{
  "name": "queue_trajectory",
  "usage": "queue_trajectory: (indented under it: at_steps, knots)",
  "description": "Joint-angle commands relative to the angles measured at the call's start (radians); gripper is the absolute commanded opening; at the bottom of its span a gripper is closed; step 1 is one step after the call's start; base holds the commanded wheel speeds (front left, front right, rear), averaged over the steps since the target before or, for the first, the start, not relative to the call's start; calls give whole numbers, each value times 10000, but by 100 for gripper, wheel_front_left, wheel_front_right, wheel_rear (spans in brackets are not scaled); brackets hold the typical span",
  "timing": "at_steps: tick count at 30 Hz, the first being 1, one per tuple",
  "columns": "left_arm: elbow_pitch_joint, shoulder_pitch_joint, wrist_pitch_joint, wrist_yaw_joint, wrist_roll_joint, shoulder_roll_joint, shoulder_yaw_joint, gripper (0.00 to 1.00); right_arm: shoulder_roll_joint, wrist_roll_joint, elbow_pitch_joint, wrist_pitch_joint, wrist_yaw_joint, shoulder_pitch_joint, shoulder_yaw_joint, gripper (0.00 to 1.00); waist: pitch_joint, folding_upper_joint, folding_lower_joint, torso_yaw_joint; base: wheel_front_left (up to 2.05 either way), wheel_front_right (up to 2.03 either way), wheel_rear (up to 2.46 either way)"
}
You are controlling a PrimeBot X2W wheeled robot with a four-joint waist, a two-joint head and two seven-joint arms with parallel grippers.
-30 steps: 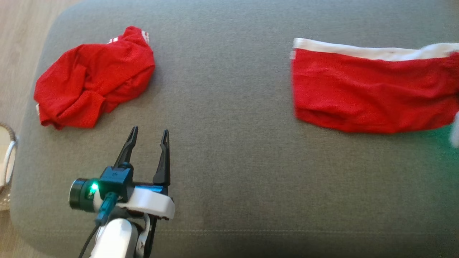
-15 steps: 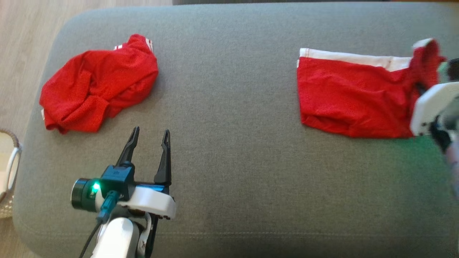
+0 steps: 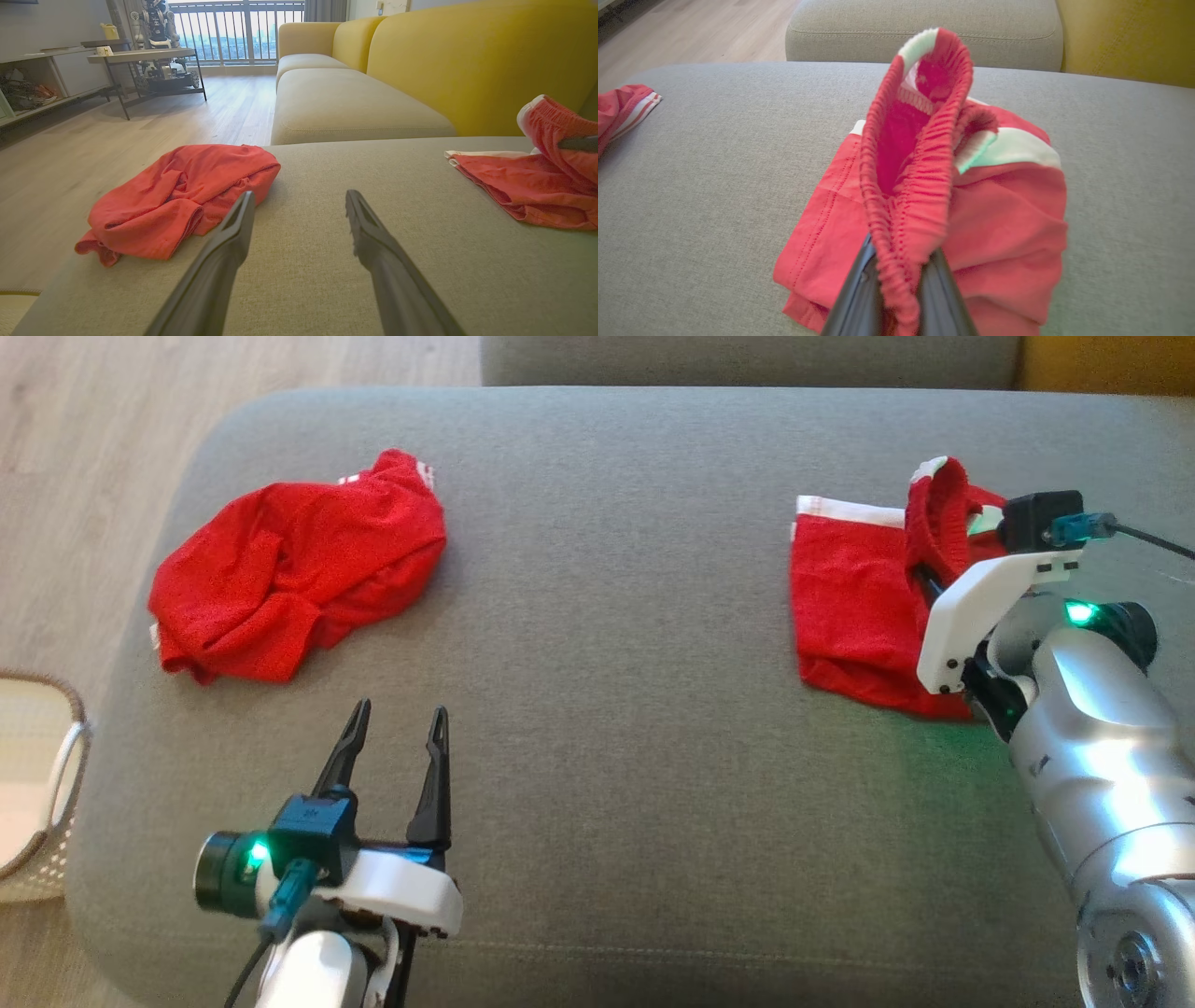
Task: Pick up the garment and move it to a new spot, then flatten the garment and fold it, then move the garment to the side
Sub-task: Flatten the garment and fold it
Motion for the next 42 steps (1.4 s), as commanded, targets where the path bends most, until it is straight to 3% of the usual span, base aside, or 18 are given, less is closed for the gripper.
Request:
queue_trajectory:
  at_steps: [1,12,21,22,23,24,33,42]
  knots:
    - [-291,-249,-59,-1,104,-2,336,100,176,134,-269,-50,-6,-593,176,0,47,0,1,196,0,0,0]
    - [-98,-390,-59,5,-21,-70,239,100,67,530,-269,-170,-6,-483,47,0,491,0,1,976,0,0,0]
    - [-15,-575,-59,18,8,-99,131,100,66,618,-269,-176,-6,-305,-100,0,792,0,1,1240,0,0,0]
    - [6,-598,-59,18,15,-102,106,100,62,616,-269,-185,-6,-289,-104,33,801,0,1,1246,0,0,0]
    - [25,-621,-59,20,15,-104,91,100,71,620,-269,-199,-6,-280,-111,84,804,0,1,1239,0,0,0]
    - [44,-641,-59,29,12,-106,88,100,99,639,-269,-213,-6,-263,-124,100,793,0,1,1214,0,0,0]
    - [114,-625,-59,64,18,-114,197,100,488,971,-272,-477,-6,-324,161,100,348,0,1,598,0,0,0]
    - [-38,-367,-59,81,7,-74,510,100,608,1646,-616,-1033,-6,-413,873,100,-375,0,1,-502,0,0,0]
